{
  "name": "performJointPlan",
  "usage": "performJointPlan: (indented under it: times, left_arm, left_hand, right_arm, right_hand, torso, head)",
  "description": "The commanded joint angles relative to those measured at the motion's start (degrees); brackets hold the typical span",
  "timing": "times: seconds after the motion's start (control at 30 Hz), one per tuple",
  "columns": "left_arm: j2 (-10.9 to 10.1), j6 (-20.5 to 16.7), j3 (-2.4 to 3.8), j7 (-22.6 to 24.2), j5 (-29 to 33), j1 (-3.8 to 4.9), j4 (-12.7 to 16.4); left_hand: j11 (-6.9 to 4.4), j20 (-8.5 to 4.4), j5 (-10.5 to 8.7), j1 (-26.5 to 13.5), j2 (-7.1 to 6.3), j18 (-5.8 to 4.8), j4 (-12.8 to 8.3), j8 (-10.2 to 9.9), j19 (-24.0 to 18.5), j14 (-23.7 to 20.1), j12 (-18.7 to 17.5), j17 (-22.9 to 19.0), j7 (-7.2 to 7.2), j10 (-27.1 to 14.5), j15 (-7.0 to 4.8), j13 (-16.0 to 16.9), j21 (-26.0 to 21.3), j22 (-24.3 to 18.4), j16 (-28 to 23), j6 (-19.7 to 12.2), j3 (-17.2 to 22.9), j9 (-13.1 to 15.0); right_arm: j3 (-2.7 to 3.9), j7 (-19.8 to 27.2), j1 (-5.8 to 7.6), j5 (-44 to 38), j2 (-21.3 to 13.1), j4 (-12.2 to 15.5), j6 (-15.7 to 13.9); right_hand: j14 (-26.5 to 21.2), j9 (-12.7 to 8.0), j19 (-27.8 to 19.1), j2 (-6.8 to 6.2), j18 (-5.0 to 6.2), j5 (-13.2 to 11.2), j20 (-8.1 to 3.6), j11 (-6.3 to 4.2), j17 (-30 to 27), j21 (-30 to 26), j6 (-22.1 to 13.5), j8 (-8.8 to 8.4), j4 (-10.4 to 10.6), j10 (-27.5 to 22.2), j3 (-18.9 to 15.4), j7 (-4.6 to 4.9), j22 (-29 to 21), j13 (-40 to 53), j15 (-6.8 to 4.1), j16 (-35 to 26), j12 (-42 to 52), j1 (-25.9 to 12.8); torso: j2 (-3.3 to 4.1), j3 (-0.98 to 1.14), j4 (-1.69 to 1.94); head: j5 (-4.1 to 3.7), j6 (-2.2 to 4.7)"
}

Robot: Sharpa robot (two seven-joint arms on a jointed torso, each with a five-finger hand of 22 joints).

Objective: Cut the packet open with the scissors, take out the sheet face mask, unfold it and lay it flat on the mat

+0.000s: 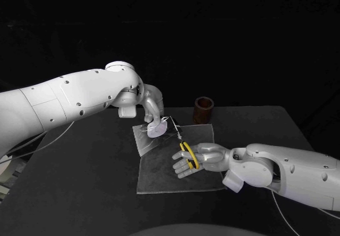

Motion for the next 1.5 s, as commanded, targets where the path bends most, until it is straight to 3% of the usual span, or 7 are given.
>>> performJointPlan:
  times: [0.03,0.3,0.57,0.97,1.07,1.27,1.5]
  left_arm:
    - [0.06,0.59,0.01,0.73,0.59,-0.06,0.21]
    - [0.11,0.57,0.01,0.76,0.65,-0.07,0.54]
    - [0.19,0.47,0.01,0.87,0.68,-0.08,0.81]
    - [0.32,0.56,0.01,0.9,0.83,-0.11,0.97]
    - [0.27,0.58,0.01,0.92,0.82,-0.11,1.08]
    - [0.28,0.53,0.01,0.97,0.73,-0.11,1.24]
    - [0.36,0.52,0.02,1.22,0.12,-0.11,1.46]
  left_hand:
    - [-2.05,-0.15,0.13,0.17,0.62,0.71,-0.04,0.14,0.27,-0.07,0.27,-0.04,-0.06,5.5,-0.35,3.09,0.28,0.07,0.37,0.49,0.31,0.16]
    - [-2.06,-0.16,0.13,0.15,0.62,0.71,-0.05,0.14,0.27,-0.07,0.3,-0.06,-0.07,5.5,-0.35,3.11,0.3,0.07,0.38,0.49,0.34,0.2]
    - [-2.06,-0.16,0.13,0.15,0.62,0.71,-0.05,0.14,0.27,-0.07,0.3,-0.06,-0.07,5.5,-0.35,3.11,0.3,0.07,0.38,0.49,0.34,0.2]
    - [-2.06,-0.16,0.13,0.15,0.62,0.71,-0.05,0.14,0.27,-0.07,0.3,-0.06,-0.07,5.5,-0.35,3.11,0.3,0.07,0.38,0.49,0.34,0.2]
    - [-2.06,-0.16,0.13,0.15,0.62,0.71,-0.05,0.14,0.27,-0.07,0.3,-0.06,-0.07,5.5,-0.35,3.11,0.3,0.07,0.38,0.49,0.34,0.2]
    - [-2.06,-0.16,0.13,0.15,0.62,0.71,-0.05,0.14,0.27,-0.07,0.3,-0.06,-0.07,5.5,-0.35,3.11,0.3,0.07,0.38,0.49,0.34,0.2]
    - [-2.06,-0.19,0.13,0.08,0.61,0.7,-0.13,0.12,0.27,-0.06,0.39,-0.15,-0.08,5.46,-0.37,3.17,0.38,0.07,0.44,0.49,0.46,0.34]
  right_arm:
    - [0.15,0.45,0.13,0.62,-0.18,0.07,0.04]
    - [0.15,0.18,0.13,0.63,-0.12,0.01,0.25]
    - [0.15,-0.23,0.13,0.57,0.0,-0.41,-1.69]
    - [0.15,-0.23,0.13,0.34,0.1,-0.78,-4.4]
    - [0.15,-0.22,0.13,0.31,0.03,-0.86,-5.29]
    - [0.15,-0.65,0.13,-0.06,-0.01,-1.0,-6.46]
    - [0.15,-1.48,0.13,-0.78,-0.19,-1.09,-8.4]
  right_hand:
    - [-2.0,0.06,-0.79,-0.73,-0.84,-0.18,-0.31,0.08,0.09,-0.19,-2.47,0.26,0.02,-0.41,0.47,8.6,-0.1,0.05,1.57,0.37,0.31,-0.05]
    - [-0.67,0.63,0.33,0.07,-0.65,-0.21,-0.34,-0.05,0.81,0.17,-1.96,2.03,-0.09,0.1,1.31,8.6,0.14,0.2,1.36,2.25,1.43,-0.31]
    - [6.25,1.0,11.28,4.33,1.26,-0.22,-0.43,-1.25,2.41,3.33,3.3,5.47,-0.85,6.28,0.9,8.4,1.78,0.47,-0.49,7.7,5.77,2.54]
    - [12.85,-0.54,14.44,7.73,3.1,-0.2,-0.43,-2.58,2.39,5.28,9.6,6.04,-1.4,12.7,-2.8,7.68,2.11,0.06,-2.34,9.86,7.8,5.53]
    - [16.07,-1.19,15.75,9.2,3.8,-0.17,-0.53,-3.6,2.54,6.06,12.57,5.89,-1.74,15.87,-4.14,6.81,2.22,0.2,-3.28,10.41,8.15,6.69]
    - [18.52,-1.76,17.4,10.3,4.04,-0.2,-0.9,-4.33,2.9,6.99,14.86,5.43,-2.0,18.35,-5.61,5.98,2.4,0.26,-4.03,10.41,7.95,7.51]
    - [23.02,-1.83,20.63,12.06,4.15,-0.15,-2.22,-6.07,4.14,8.77,18.98,5.1,-2.44,23.12,-7.76,4.32,2.81,0.74,-5.58,10.9,8.03,8.83]
  torso:
    - [0.0,0.0,-0.03]
    - [-0.01,0.05,0.04]
    - [-0.01,-0.01,0.0]
    - [0.01,0.0,-0.02]
    - [0.0,0.05,0.0]
    - [-0.02,0.06,-0.05]
    - [-0.01,0.04,-0.05]
  head:
    - [0.1,-0.01]
    - [0.22,0.06]
    - [0.36,-0.23]
    - [0.49,-0.49]
    - [0.46,-0.59]
    - [0.54,-0.8]
    - [0.55,-1.12]
